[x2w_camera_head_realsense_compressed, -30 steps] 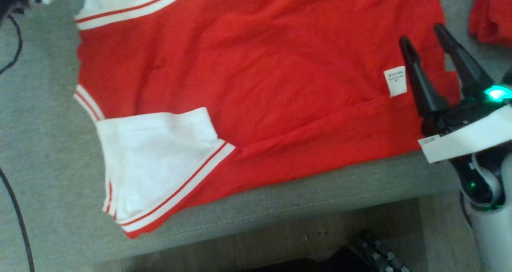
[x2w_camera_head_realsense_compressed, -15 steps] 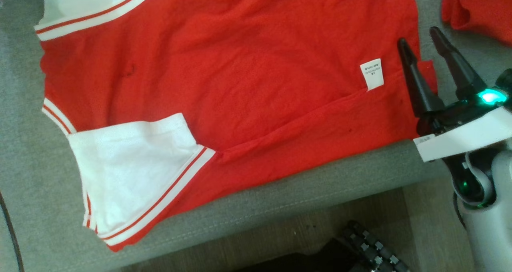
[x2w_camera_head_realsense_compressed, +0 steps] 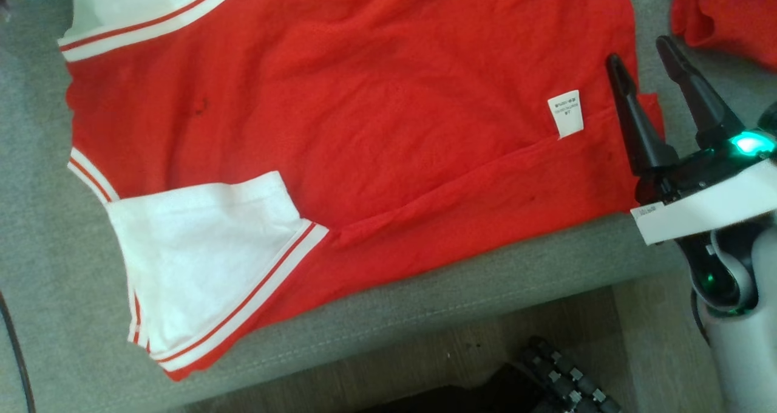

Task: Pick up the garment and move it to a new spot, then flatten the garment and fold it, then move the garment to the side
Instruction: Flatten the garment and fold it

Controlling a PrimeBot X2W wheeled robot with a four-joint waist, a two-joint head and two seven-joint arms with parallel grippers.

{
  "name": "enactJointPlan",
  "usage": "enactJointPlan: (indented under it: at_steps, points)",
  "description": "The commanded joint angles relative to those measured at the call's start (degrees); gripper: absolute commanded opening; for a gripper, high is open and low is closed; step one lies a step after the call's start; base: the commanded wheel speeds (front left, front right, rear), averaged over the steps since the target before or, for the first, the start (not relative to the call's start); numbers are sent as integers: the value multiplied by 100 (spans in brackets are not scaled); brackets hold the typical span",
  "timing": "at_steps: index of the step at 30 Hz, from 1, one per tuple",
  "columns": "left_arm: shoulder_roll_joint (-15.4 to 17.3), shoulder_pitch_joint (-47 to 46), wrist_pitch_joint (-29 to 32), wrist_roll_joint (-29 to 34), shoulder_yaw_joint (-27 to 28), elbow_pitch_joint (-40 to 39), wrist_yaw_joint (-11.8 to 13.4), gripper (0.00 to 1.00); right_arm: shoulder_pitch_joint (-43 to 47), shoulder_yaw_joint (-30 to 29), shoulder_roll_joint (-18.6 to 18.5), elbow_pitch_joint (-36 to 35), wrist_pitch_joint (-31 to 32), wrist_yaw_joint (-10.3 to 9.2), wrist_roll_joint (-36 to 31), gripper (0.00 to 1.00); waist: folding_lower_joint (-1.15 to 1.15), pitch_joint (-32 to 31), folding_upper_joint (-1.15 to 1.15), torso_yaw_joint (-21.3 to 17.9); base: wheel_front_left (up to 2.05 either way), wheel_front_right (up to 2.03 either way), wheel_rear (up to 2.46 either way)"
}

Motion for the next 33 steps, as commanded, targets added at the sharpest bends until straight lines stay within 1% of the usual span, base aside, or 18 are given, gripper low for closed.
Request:
enactJointPlan:
  at_steps: [1,4,6,10,13,16,17,18,20,21,25,26,28,29,31,32,33]
  points:
    - [233,-26,91,-20,125,-94,-9,0,36,60,-99,-212,43,35,50,100,0,6,0,-7,0,0,0]
    - [253,5,19,-52,90,-167,-22,0,-118,-44,-115,-137,203,35,69,100,0,-30,0,-26,0,0,0]
    - [283,29,-104,-43,56,-237,-30,0,-292,-211,-73,26,446,35,25,100,0,-85,0,-40,0,0,0]
    - [352,63,-414,-59,-25,-465,-42,0,-918,-497,101,456,1174,35,-220,100,0,-204,0,-38,0,0,0]
    - [407,93,-523,-174,-152,-711,-45,0,-1471,-497,231,869,1870,35,-341,100,0,-266,0,15,0,0,0]
    - [509,57,-669,-228,-295,-950,-45,0,-1990,-522,363,1340,2435,35,-460,100,0,-296,0,92,0,0,0]
    - [509,57,-669,-228,-295,-950,-45,0,-1990,-522,363,1340,2435,35,-460,100,0,-296,0,92,0,0,0]
    - [540,31,-724,-246,-336,-1026,-46,0,-2149,-523,381,1506,2582,35,-554,100,0,-296,0,120,0,0,0]
    - [587,-29,-828,-267,-425,-1160,-46,0,-2429,-587,456,1862,2794,35,-709,100,0,-294,0,191,0,0,0]
    - [614,-80,-887,-314,-516,-1262,-46,0,-2664,-611,516,2190,2929,35,-804,100,0,-292,0,263,0,0,0]
    - [682,-175,-1008,-396,-671,-1384,-46,0,-3062,-612,584,2728,2952,35,-905,100,0,-282,0,360,0,0,0]
    - [693,-194,-1030,-421,-708,-1393,-46,0,-3141,-599,597,2844,2934,35,-913,89,0,-281,0,379,0,0,0]
    - [718,-231,-1080,-464,-779,-1403,-47,0,-3276,-562,617,3061,2898,35,-907,82,0,-281,0,410,0,0,0]
    - [728,-250,-1117,-479,-810,-1407,-47,0,-3336,-535,615,3161,2877,35,-906,72,0,-279,0,424,0,0,0]
    - [744,-281,-1161,-515,-878,-1401,-47,0,-3448,-488,597,3340,2804,35,-913,49,0,-276,0,451,0,0,0]
    - [749,-293,-1175,-539,-911,-1396,-47,0,-3497,-454,588,3416,2764,35,-914,47,0,-276,0,464,0,0,0]
    - [754,-304,-1189,-562,-943,-1388,-47,0,-3545,-426,580,3487,2724,35,-909,40,0,-276,0,473,0,0,0]
